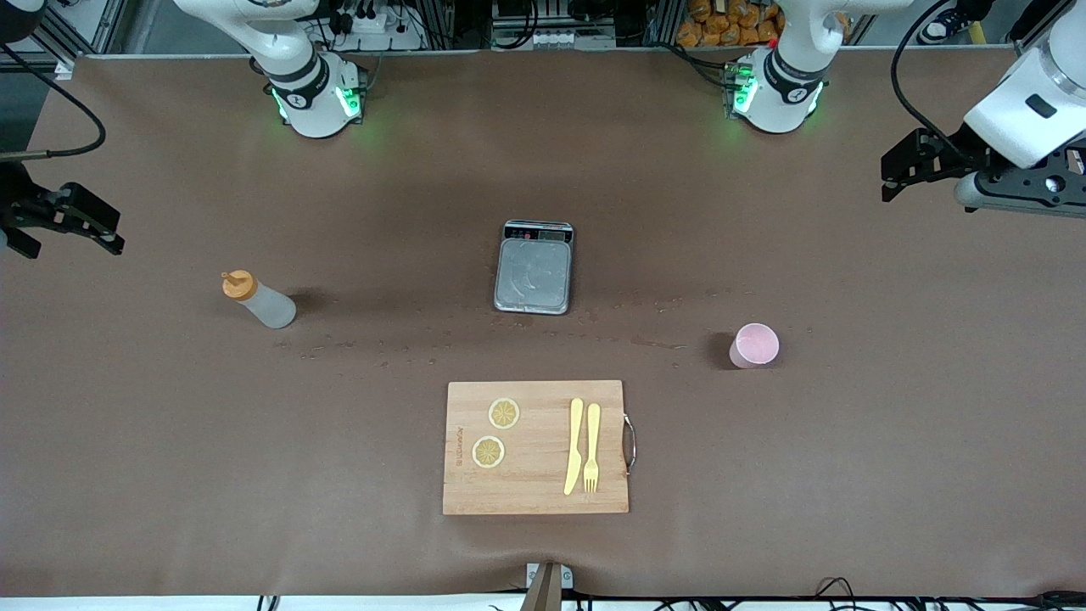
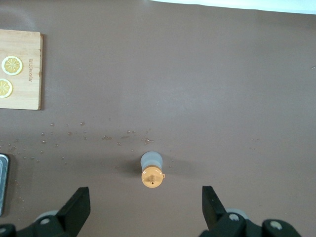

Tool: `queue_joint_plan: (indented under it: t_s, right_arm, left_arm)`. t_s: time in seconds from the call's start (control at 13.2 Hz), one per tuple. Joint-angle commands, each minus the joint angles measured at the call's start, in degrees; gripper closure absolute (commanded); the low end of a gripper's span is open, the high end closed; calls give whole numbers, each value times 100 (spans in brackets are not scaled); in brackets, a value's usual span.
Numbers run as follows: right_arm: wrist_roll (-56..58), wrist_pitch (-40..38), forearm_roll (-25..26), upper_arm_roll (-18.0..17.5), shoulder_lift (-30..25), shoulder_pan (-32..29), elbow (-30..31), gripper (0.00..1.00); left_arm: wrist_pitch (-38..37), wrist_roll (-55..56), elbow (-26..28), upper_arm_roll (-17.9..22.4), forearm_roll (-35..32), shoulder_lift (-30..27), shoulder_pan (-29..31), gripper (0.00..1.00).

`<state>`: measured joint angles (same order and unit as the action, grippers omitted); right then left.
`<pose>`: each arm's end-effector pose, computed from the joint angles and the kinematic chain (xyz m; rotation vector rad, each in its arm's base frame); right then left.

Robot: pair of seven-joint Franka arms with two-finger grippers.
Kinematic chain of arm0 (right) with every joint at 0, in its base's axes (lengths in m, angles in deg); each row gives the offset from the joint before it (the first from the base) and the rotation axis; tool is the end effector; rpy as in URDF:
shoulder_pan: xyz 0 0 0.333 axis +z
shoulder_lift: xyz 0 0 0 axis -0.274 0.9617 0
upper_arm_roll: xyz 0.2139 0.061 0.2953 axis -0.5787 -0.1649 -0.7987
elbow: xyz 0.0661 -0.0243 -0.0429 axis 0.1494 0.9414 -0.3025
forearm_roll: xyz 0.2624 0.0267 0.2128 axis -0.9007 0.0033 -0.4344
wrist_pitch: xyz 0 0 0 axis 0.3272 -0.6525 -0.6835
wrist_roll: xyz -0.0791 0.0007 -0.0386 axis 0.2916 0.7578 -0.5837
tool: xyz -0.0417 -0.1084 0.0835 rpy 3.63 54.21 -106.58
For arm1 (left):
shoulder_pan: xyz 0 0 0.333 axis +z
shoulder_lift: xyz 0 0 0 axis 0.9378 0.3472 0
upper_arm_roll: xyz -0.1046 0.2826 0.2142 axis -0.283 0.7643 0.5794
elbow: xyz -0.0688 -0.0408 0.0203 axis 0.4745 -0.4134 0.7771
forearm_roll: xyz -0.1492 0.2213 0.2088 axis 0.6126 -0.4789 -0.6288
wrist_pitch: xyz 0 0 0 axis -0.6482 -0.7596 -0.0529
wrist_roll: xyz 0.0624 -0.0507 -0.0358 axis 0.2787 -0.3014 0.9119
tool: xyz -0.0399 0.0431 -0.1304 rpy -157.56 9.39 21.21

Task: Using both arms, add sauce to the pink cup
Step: 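Move the left gripper down to the pink cup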

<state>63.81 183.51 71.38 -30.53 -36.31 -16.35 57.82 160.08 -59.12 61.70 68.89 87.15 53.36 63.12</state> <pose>0.5144 -0.0067 0.6601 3.0913 0.1027 0.1482 0.4752 -0.0830 0.6666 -3.1122 0.2724 0.0186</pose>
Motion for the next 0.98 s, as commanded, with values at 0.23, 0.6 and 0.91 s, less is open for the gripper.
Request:
queue_joint_plan:
  t_s: [0.23,0.6,0.91]
  right_arm:
    - [-26,-47,-72,8,46,-8,-98,0]
    - [-35,-47,-72,8,46,-8,-98,0]
    - [-26,-47,-72,8,46,-25,-89,0]
  left_arm:
    - [-77,-5,-65,-30,42,-96,15,0]
    - [-77,4,-48,13,95,-44,24,0]
    - [-86,-5,31,13,104,-26,331,0]
